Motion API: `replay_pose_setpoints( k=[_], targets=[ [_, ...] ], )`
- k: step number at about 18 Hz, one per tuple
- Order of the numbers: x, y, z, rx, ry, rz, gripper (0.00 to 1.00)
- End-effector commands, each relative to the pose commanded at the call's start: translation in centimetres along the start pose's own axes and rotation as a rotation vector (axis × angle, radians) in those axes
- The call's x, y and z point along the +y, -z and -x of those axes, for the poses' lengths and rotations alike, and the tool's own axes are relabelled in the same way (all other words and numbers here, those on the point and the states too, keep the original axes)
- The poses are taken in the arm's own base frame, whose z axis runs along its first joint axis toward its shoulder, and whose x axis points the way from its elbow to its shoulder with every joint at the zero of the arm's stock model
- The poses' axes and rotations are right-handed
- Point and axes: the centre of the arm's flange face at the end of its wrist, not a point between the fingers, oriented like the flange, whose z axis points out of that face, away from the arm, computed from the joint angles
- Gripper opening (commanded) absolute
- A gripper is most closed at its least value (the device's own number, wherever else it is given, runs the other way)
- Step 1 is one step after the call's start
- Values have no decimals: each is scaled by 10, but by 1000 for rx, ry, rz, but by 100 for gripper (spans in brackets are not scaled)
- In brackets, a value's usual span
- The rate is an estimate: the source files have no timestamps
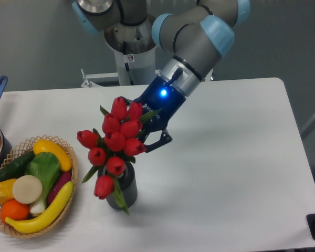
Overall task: Pick up the flowers from the vase
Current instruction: 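Lift the gripped tulips straight up out of the black vase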
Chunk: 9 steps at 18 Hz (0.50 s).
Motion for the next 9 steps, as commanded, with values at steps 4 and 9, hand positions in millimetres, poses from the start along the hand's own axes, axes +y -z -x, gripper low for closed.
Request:
replay_pose_setpoints(
  k=[4, 9],
  targets=[
    [-8, 9, 4, -13, 17, -12, 42],
    [-18, 29, 10, 20, 84, -87, 42]
  ],
)
